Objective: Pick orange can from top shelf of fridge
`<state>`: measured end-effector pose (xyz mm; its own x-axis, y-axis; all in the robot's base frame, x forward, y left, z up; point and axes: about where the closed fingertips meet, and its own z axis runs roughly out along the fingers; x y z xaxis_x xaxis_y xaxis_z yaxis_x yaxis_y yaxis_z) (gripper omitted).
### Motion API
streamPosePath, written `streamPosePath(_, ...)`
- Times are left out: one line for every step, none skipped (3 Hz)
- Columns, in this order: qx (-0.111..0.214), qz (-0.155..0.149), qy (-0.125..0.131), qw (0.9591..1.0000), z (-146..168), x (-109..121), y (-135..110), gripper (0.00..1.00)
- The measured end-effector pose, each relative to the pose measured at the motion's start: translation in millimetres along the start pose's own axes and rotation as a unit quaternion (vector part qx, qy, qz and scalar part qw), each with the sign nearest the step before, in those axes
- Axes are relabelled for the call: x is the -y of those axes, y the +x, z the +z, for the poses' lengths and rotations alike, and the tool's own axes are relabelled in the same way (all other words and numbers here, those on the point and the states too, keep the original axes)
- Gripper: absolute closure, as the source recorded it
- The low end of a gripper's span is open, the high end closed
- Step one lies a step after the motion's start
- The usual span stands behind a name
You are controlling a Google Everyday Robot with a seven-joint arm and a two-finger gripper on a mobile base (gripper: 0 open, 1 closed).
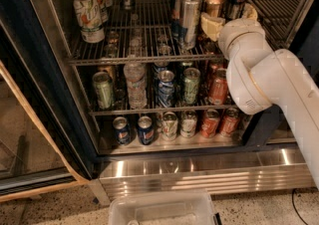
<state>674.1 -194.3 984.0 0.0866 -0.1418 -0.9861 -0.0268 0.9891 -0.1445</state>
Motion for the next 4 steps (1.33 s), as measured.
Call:
streamPosePath(-0.009,0.0,0.009,0.9999,25.2,-1.9,6.8,0.34)
streamPosePath(-0.009,0.0,0.009,0.9999,25.5,-2.1,6.7,0.34)
streamPosePath(-0.008,0.002,0.01,0.9999,28.1,-4.6,6.8,0.4)
streamPosePath(-0.002,0.011,0.007,0.9999,41.4,-18.1,2.7,0.37)
